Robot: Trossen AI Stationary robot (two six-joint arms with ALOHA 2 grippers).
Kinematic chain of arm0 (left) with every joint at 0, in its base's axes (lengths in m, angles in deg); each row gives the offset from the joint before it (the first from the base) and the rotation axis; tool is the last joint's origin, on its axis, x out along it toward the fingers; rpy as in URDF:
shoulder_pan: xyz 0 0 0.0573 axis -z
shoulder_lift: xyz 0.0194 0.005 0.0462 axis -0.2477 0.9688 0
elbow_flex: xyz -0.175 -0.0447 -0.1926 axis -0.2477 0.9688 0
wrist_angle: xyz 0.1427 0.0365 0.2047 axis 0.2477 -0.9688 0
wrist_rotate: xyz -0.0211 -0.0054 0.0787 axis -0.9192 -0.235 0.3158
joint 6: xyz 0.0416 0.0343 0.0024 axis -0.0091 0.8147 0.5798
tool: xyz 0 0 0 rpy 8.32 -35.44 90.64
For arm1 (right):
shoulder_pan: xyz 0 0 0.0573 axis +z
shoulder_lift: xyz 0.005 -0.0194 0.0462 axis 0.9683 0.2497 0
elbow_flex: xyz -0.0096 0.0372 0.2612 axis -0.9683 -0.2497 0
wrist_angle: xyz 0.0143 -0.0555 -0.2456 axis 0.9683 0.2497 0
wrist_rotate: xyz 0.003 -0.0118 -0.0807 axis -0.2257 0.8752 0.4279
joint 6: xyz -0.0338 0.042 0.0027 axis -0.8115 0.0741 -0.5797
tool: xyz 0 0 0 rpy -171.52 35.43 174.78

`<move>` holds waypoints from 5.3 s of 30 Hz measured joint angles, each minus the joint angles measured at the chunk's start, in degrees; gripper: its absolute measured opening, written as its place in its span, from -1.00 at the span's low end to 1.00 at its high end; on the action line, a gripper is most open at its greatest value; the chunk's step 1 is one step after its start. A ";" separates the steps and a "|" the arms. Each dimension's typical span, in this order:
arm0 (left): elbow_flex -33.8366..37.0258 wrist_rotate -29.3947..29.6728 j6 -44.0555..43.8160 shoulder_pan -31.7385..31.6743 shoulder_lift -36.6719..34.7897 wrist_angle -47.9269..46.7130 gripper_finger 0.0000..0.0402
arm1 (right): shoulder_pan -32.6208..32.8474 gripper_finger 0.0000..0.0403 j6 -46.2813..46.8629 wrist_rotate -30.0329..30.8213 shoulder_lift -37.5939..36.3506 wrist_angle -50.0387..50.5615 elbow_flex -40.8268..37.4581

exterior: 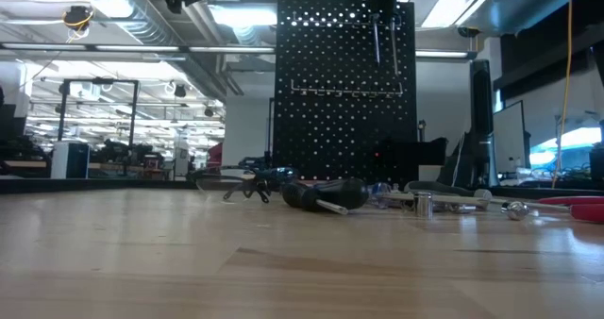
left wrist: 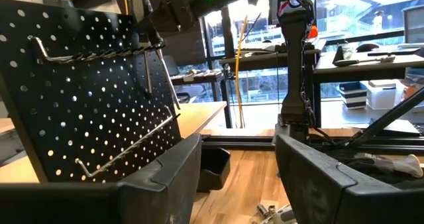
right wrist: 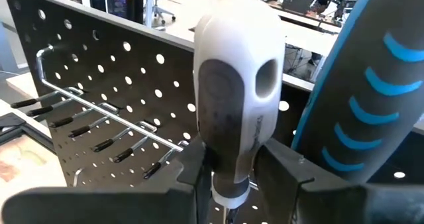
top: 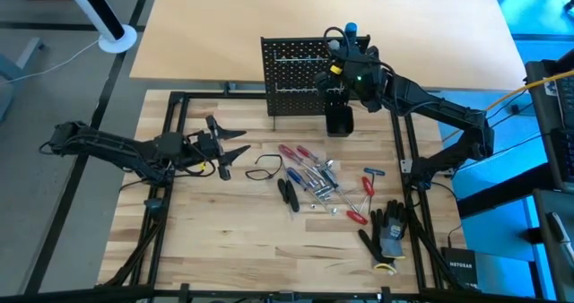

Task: Hang tools onto peg board
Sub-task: Hang the gray screwdriver on the peg board

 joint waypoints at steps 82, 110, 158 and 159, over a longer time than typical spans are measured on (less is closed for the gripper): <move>0.02 0.02 0.10 -0.20 -0.02 -1.15 -0.08 | 8.37 -0.02 -31.22 15.55 4.80 -16.79 -0.11; 0.02 0.01 0.01 -0.23 -0.01 -1.25 -0.08 | 14.47 -0.02 -33.65 19.96 4.67 -16.52 -0.11; 0.02 0.00 -1.40 -0.43 -0.02 -3.19 -0.08 | 29.75 -0.02 40.21 -38.13 2.41 21.23 -32.73; 0.02 0.00 -1.39 -0.43 -0.02 -3.16 -0.08 | 29.75 -0.02 40.70 -38.11 2.41 20.42 -33.55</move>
